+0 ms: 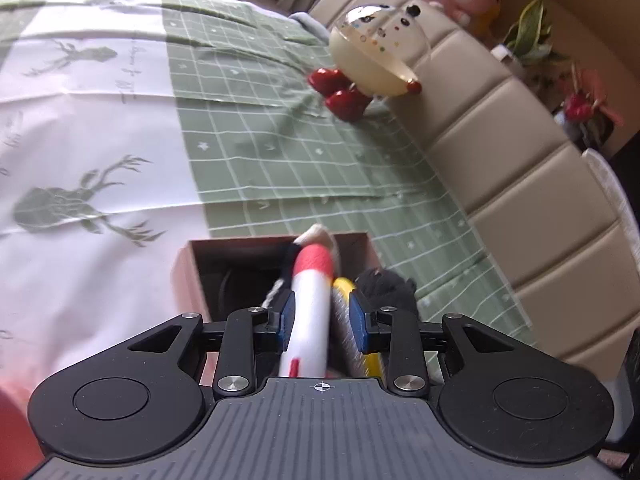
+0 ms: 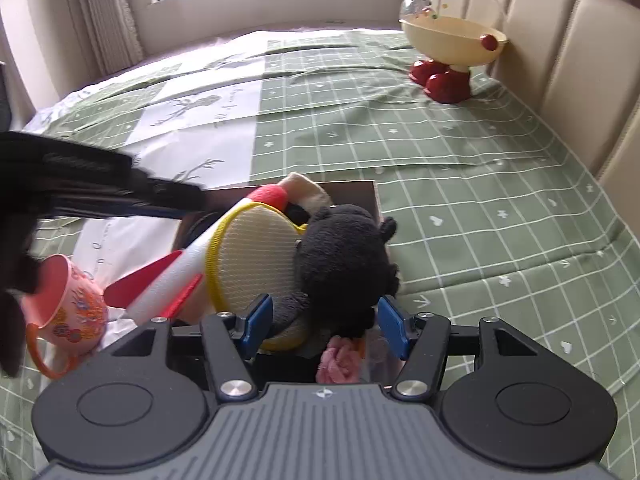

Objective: Organize soft objects
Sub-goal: 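Open both grippers to release the items and withdraw from the box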

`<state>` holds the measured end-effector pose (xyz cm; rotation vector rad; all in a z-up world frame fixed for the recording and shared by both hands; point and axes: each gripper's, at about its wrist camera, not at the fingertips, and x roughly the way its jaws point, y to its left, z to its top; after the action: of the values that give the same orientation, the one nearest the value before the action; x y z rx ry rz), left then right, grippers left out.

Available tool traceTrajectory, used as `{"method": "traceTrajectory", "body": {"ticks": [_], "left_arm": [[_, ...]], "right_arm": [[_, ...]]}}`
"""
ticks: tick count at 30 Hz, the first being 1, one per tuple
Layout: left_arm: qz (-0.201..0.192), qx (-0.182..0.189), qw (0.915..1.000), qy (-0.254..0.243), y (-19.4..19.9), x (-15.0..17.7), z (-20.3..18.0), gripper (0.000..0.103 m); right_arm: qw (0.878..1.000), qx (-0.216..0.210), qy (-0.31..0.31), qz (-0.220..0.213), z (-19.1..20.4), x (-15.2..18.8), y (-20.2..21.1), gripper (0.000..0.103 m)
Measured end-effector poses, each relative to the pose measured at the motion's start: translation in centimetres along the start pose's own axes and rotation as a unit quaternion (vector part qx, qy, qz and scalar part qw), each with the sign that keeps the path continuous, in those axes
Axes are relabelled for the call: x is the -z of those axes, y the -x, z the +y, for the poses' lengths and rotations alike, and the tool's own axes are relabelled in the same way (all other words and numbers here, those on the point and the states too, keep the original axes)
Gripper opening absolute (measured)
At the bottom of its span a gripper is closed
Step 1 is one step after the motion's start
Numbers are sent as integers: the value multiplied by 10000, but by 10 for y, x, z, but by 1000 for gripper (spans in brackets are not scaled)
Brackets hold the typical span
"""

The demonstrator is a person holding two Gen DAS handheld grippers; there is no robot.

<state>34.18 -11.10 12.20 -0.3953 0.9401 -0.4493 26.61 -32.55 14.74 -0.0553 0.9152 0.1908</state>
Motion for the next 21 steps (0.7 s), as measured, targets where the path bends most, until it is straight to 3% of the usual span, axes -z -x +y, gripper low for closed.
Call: {"method": "traceTrajectory", "body": {"ticks": [2,5,10,15,18,21], "left_arm": [[269,-333,9990,-121,-1,10,-3,16],[617,-269,9977,-84,-17,29,2,20],[471,-259,9984,-182,-27,25,3,22],[349,-217,9987,-308,-19,34,6,32],[125,-260,9971,-707,3,47,4,32],[-414,-490,9906,-1210,45,74,4,32]], "right_arm": [[10000,33,-44,-2,1,5,1,59],[9999,20,-118,51,6,13,2,59],[9999,22,-76,72,20,32,7,59],[9998,94,-180,-76,35,54,14,61],[9988,284,-120,-380,50,68,17,71],[9968,508,-41,-619,65,78,17,73]]}}
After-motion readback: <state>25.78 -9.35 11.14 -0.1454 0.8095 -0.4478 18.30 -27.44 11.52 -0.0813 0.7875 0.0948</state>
